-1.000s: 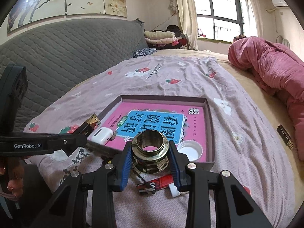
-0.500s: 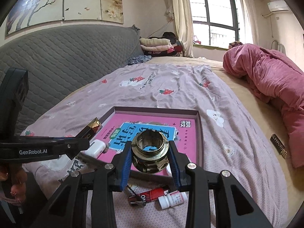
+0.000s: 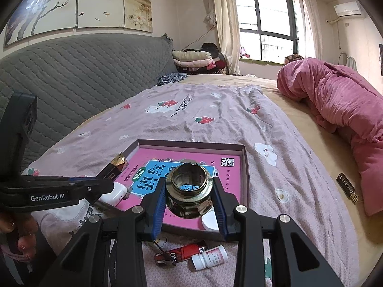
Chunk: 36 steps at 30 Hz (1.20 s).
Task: Organize rigid objects
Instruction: 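Carry the brass fitting over the tray with the right gripper while the left carries the black pen there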
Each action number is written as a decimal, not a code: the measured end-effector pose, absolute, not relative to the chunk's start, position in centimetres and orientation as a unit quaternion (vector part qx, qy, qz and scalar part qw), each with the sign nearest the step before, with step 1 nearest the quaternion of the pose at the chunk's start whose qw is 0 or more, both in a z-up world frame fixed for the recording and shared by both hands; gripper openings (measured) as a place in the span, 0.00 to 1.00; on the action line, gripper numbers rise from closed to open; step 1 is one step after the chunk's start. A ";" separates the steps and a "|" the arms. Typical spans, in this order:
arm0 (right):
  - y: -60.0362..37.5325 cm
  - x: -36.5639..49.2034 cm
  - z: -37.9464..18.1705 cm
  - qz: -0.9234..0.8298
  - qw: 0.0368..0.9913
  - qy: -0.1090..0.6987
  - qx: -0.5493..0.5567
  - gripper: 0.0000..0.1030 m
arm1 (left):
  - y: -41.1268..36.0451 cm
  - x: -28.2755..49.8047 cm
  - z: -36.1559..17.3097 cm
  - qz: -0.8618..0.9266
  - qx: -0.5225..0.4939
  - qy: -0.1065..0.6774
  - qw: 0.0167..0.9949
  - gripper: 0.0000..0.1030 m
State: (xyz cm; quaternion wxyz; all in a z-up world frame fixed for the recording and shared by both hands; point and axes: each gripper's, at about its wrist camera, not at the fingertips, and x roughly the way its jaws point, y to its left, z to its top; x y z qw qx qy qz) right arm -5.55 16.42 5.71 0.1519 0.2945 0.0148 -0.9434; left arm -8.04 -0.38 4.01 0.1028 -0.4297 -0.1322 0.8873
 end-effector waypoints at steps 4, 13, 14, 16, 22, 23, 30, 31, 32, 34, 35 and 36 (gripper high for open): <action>16.2 -5.8 5.6 -0.943 0.152 0.015 0.295 0.35 | -0.3 -8.4 3.7 0.886 -0.432 -0.131 0.102 0.22; 16.2 -6.8 4.8 -0.941 0.149 0.011 0.303 0.35 | 0.1 -9.4 2.5 0.884 -0.441 -0.120 0.098 0.22; 16.3 -6.9 4.7 -0.941 0.147 0.010 0.303 0.35 | 0.2 -9.5 2.3 0.884 -0.442 -0.118 0.097 0.22; 16.6 -7.0 4.4 -0.941 0.144 0.008 0.305 0.35 | 0.2 -9.8 1.9 0.882 -0.446 -0.117 0.095 0.22; 17.8 -7.5 3.3 -0.940 0.132 0.001 0.316 0.35 | 0.6 -10.5 0.7 0.877 -0.457 -0.114 0.093 0.22; 18.0 -7.6 3.1 -0.939 0.130 0.001 0.317 0.35 | 0.7 -10.7 0.5 0.876 -0.459 -0.114 0.092 0.22; 18.8 -8.1 2.3 -0.938 0.123 -0.008 0.325 0.35 | 1.0 -11.8 -0.7 0.870 -0.470 -0.120 0.092 0.22; 18.9 -8.2 2.2 -0.937 0.122 -0.007 0.327 0.35 | 1.1 -11.9 -0.8 0.869 -0.471 -0.121 0.091 0.22; 18.9 -8.2 2.0 -0.936 0.121 -0.008 0.329 0.35 | 1.1 -12.1 -1.1 0.868 -0.473 -0.121 0.089 0.22; 18.9 -8.4 1.8 -0.935 0.120 -0.009 0.333 0.35 | 1.0 -12.4 -1.4 0.866 -0.476 -0.124 0.087 0.22; 19.0 -8.4 1.7 -0.935 0.119 -0.010 0.334 0.35 | 1.0 -12.6 -1.6 0.865 -0.478 -0.125 0.086 0.22; 19.0 -8.4 1.6 -0.935 0.119 -0.010 0.335 0.35 | 1.0 -12.6 -1.6 0.865 -0.478 -0.126 0.086 0.22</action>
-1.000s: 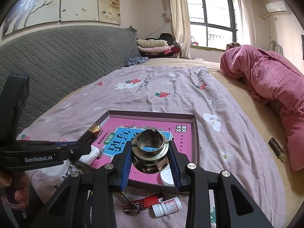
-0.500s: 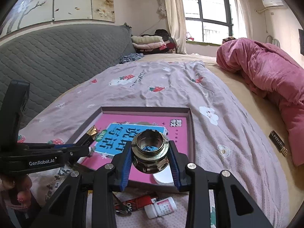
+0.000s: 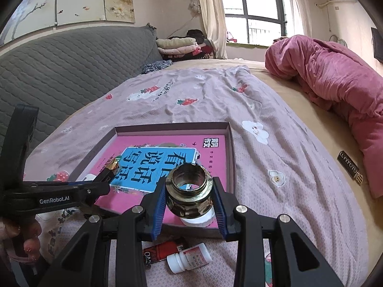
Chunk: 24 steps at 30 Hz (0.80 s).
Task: Organize rigid objects
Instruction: 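Carry the brass fitting over the tray with the right gripper while the left carries the black pen there, then lower the fitting beside the bottle cap and open the right gripper while the left lowers the pen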
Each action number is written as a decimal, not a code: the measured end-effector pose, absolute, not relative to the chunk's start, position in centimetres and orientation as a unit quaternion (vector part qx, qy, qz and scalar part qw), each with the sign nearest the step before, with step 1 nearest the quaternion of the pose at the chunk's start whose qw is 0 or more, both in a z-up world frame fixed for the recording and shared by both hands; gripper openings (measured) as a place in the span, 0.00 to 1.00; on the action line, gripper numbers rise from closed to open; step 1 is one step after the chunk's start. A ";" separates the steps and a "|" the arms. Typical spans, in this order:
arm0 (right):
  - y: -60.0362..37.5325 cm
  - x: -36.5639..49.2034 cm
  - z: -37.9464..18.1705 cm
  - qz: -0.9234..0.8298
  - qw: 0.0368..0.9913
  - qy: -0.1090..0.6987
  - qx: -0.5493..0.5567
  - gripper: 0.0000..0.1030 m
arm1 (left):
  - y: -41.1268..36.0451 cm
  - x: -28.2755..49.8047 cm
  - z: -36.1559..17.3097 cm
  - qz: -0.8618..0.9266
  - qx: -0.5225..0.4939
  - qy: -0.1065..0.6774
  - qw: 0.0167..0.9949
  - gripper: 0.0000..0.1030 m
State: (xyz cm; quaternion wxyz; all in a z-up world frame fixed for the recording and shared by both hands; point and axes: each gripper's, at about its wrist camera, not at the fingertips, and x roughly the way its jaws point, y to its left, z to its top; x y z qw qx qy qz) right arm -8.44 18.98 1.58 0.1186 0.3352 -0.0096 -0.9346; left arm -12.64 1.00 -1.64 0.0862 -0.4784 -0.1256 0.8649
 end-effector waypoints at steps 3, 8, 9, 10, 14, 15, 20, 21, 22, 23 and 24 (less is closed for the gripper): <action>18.9 -8.3 1.3 -0.933 0.120 -0.010 0.338 0.35 | 1.1 -12.8 -1.8 0.865 -0.479 -0.124 0.086 0.22; 18.6 -8.5 0.9 -0.931 0.121 -0.005 0.344 0.35 | 1.1 -12.9 -2.3 0.863 -0.484 -0.123 0.085 0.22; 18.5 -8.6 0.8 -0.931 0.120 -0.003 0.346 0.35 | 1.0 -13.0 -2.5 0.861 -0.486 -0.124 0.084 0.22; 18.5 -8.7 0.7 -0.931 0.120 -0.003 0.346 0.35 | 1.0 -13.0 -2.6 0.861 -0.487 -0.124 0.084 0.22; 18.5 -9.0 0.4 -0.929 0.117 -0.001 0.350 0.35 | 0.8 -13.0 -2.8 0.861 -0.487 -0.124 0.082 0.22; 18.5 -9.0 0.3 -0.929 0.117 -0.001 0.351 0.35 | 0.8 -13.1 -2.8 0.860 -0.487 -0.124 0.082 0.22; 18.4 -9.2 -0.2 -0.928 0.116 0.004 0.355 0.35 | 0.7 -13.5 -3.0 0.860 -0.488 -0.127 0.078 0.22; 18.4 -9.3 -0.3 -0.927 0.115 0.004 0.357 0.36 | 0.7 -13.6 -3.1 0.859 -0.490 -0.128 0.077 0.22; 18.5 -9.3 -0.3 -0.927 0.115 0.004 0.357 0.35 | 0.6 -13.6 -3.3 0.859 -0.491 -0.129 0.075 0.22; 18.5 -9.3 -0.4 -0.927 0.115 0.005 0.358 0.35 | 0.6 -13.7 -3.4 0.858 -0.491 -0.130 0.075 0.22; 18.5 -9.3 -0.5 -0.926 0.114 0.006 0.359 0.35 | 0.5 -13.7 -3.5 0.857 -0.493 -0.130 0.074 0.22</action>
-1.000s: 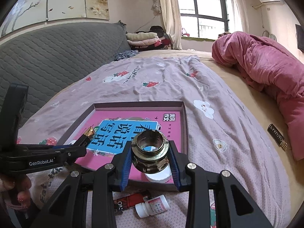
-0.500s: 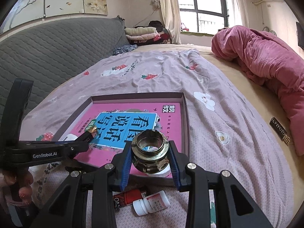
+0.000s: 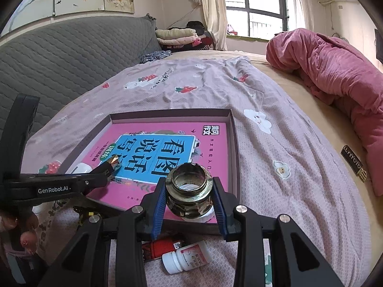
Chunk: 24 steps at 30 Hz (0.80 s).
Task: Organize rigid objects
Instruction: 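Lower the fitting beside the bottle cap and open the right gripper while the left lowers the pen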
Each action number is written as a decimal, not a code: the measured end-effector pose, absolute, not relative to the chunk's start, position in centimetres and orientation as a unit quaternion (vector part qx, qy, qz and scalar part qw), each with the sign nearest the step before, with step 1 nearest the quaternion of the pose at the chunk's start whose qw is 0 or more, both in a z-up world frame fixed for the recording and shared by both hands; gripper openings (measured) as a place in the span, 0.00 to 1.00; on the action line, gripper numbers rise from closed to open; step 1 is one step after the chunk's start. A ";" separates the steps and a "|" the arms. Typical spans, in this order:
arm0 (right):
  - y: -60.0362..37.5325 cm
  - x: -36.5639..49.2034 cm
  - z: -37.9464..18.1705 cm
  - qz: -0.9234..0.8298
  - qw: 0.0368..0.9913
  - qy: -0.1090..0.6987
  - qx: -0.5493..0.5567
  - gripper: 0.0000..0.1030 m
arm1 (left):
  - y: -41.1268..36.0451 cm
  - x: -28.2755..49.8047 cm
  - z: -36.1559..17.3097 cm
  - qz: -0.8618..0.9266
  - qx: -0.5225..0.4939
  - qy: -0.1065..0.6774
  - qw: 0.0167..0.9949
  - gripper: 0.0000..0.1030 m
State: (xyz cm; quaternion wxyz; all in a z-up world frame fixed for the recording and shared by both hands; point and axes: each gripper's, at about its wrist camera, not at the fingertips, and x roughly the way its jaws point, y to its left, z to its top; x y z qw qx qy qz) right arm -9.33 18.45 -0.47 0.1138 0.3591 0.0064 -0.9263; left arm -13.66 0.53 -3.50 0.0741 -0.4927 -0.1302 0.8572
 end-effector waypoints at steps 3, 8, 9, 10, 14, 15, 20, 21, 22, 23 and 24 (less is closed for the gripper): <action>18.5 -9.4 -0.6 -0.926 0.111 0.007 0.360 0.35 | 0.3 -13.6 -3.7 0.857 -0.493 -0.133 0.070 0.22; 18.7 -9.9 -0.9 -0.925 0.100 0.008 0.366 0.36 | 0.0 -13.6 -3.9 0.858 -0.493 -0.130 0.065 0.22; 18.7 -10.0 -1.0 -0.925 0.097 0.011 0.368 0.35 | 0.0 -13.6 -3.9 0.858 -0.493 -0.128 0.065 0.22; 18.7 -10.1 -1.2 -0.924 0.096 0.015 0.369 0.35 | 0.1 -13.6 -3.9 0.858 -0.493 -0.126 0.065 0.22; 18.4 -10.2 -1.5 -0.922 0.100 0.021 0.373 0.36 | 0.2 -13.4 -3.9 0.860 -0.492 -0.120 0.065 0.22; 18.3 -10.3 -1.6 -0.921 0.102 0.022 0.375 0.36 | 0.2 -13.4 -3.9 0.860 -0.492 -0.121 0.065 0.22; 17.8 -10.6 -2.1 -0.918 0.101 0.031 0.383 0.36 | 0.2 -13.4 -3.9 0.859 -0.493 -0.120 0.067 0.22; 17.7 -10.6 -2.2 -0.916 0.099 0.034 0.386 0.36 | 0.1 -13.4 -3.9 0.859 -0.493 -0.120 0.067 0.22; 17.7 -10.7 -2.3 -0.916 0.097 0.036 0.387 0.36 | 0.1 -13.4 -3.9 0.859 -0.493 -0.120 0.067 0.22; 17.7 -10.7 -2.4 -0.916 0.094 0.041 0.388 0.36 | 0.1 -13.5 -3.9 0.859 -0.494 -0.120 0.067 0.22; 17.6 -10.7 -2.4 -0.916 0.093 0.044 0.388 0.36 | 0.2 -13.5 -3.9 0.859 -0.494 -0.120 0.067 0.22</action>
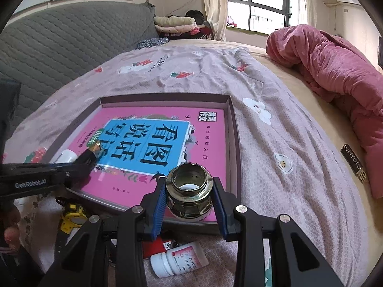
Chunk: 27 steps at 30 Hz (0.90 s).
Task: Organize rigid objects
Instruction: 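Lower the fitting beside the bottle cap and open the right gripper while the left lowers the pen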
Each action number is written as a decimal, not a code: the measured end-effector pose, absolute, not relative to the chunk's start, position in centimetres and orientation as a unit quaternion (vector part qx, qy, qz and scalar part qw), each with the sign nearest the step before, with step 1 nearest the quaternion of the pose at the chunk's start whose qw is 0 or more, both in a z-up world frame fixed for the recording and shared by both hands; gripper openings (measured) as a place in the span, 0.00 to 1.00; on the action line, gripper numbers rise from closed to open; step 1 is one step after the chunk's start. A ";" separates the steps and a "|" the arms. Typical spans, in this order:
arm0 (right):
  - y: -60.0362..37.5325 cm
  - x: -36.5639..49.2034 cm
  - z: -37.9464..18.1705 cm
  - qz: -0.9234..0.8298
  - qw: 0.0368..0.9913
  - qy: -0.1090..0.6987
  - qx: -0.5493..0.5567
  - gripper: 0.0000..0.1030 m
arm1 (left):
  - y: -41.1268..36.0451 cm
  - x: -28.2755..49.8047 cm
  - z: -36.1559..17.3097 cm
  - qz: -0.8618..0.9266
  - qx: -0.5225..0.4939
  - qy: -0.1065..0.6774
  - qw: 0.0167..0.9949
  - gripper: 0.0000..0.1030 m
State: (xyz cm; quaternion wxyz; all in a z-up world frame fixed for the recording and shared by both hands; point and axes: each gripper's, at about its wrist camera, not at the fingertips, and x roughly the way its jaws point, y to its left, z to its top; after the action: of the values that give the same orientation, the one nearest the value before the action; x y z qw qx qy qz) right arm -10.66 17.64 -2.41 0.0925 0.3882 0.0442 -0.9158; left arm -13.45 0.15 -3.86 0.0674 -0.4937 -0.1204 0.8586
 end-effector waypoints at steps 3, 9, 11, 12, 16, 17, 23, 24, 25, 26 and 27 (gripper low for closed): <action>17.5 -10.7 -2.5 -0.916 0.088 0.052 0.388 0.36 | 0.2 -13.4 -3.9 0.859 -0.494 -0.120 0.067 0.22; 17.3 -10.8 -2.9 -0.915 0.073 0.074 0.390 0.36 | 0.2 -13.5 -3.9 0.858 -0.495 -0.120 0.067 0.22; 17.3 -10.8 -2.9 -0.915 0.072 0.078 0.389 0.36 | 0.2 -13.5 -3.9 0.857 -0.496 -0.119 0.068 0.22; 17.3 -10.8 -3.0 -0.915 0.072 0.076 0.389 0.36 | 0.2 -13.5 -4.0 0.857 -0.496 -0.119 0.068 0.22; 17.5 -10.7 -2.9 -0.916 0.073 0.074 0.388 0.36 | 0.2 -13.6 -4.0 0.857 -0.497 -0.120 0.069 0.22; 17.5 -10.7 -2.9 -0.916 0.073 0.074 0.387 0.36 | 0.2 -13.6 -4.0 0.857 -0.497 -0.120 0.069 0.22; 17.6 -10.6 -2.7 -0.919 0.075 0.072 0.381 0.36 | 0.2 -13.6 -4.0 0.857 -0.497 -0.120 0.069 0.22; 17.6 -10.5 -2.5 -0.920 0.077 0.071 0.379 0.36 | 0.1 -13.6 -4.0 0.857 -0.497 -0.121 0.069 0.22; 17.5 -10.5 -2.5 -0.920 0.078 0.071 0.377 0.36 | 0.1 -13.6 -4.0 0.857 -0.497 -0.121 0.069 0.22; 17.5 -10.5 -2.4 -0.920 0.078 0.070 0.377 0.36 | 0.2 -13.6 -4.0 0.857 -0.497 -0.121 0.069 0.22; 17.5 -10.5 -2.3 -0.920 0.078 0.070 0.377 0.37 | 0.2 -13.6 -4.0 0.857 -0.497 -0.121 0.068 0.22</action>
State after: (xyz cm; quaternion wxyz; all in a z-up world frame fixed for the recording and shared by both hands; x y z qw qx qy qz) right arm -10.48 17.47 -2.32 0.0783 0.3770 0.0697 -0.9203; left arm -13.61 0.16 -3.96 0.0685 -0.4969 -0.1209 0.8566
